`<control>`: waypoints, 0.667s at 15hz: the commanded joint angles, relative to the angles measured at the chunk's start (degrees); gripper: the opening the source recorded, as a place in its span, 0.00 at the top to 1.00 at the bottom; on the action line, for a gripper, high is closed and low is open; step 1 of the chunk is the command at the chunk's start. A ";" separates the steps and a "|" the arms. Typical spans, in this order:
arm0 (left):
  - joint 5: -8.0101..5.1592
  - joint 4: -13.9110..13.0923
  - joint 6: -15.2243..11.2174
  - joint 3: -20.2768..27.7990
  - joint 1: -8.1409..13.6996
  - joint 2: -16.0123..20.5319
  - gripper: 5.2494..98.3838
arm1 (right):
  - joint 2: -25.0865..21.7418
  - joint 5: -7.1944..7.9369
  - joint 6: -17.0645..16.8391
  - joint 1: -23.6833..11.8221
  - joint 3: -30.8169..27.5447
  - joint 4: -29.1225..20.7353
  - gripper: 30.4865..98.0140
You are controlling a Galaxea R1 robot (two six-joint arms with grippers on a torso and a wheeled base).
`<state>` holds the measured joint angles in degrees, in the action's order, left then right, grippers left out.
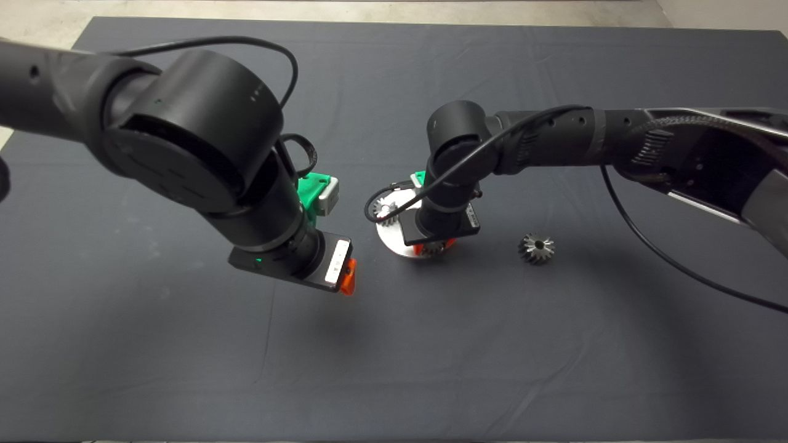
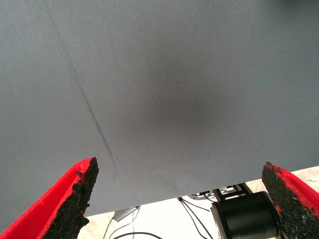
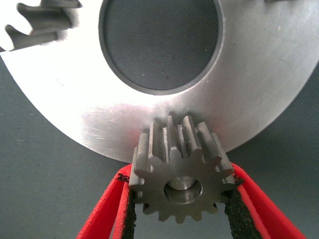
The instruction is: Remove an incorrectly installed larger gear and replace it with the correct smaller gear
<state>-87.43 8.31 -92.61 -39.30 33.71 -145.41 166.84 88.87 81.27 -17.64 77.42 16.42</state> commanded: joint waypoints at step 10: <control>-3.93 0.21 -0.11 0.34 1.10 0.25 0.16 | -0.06 5.35 0.15 -4.41 -3.51 0.28 0.67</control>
<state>-87.46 8.31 -92.61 -39.30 33.71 -145.40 166.84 88.00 81.25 -18.06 76.39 16.37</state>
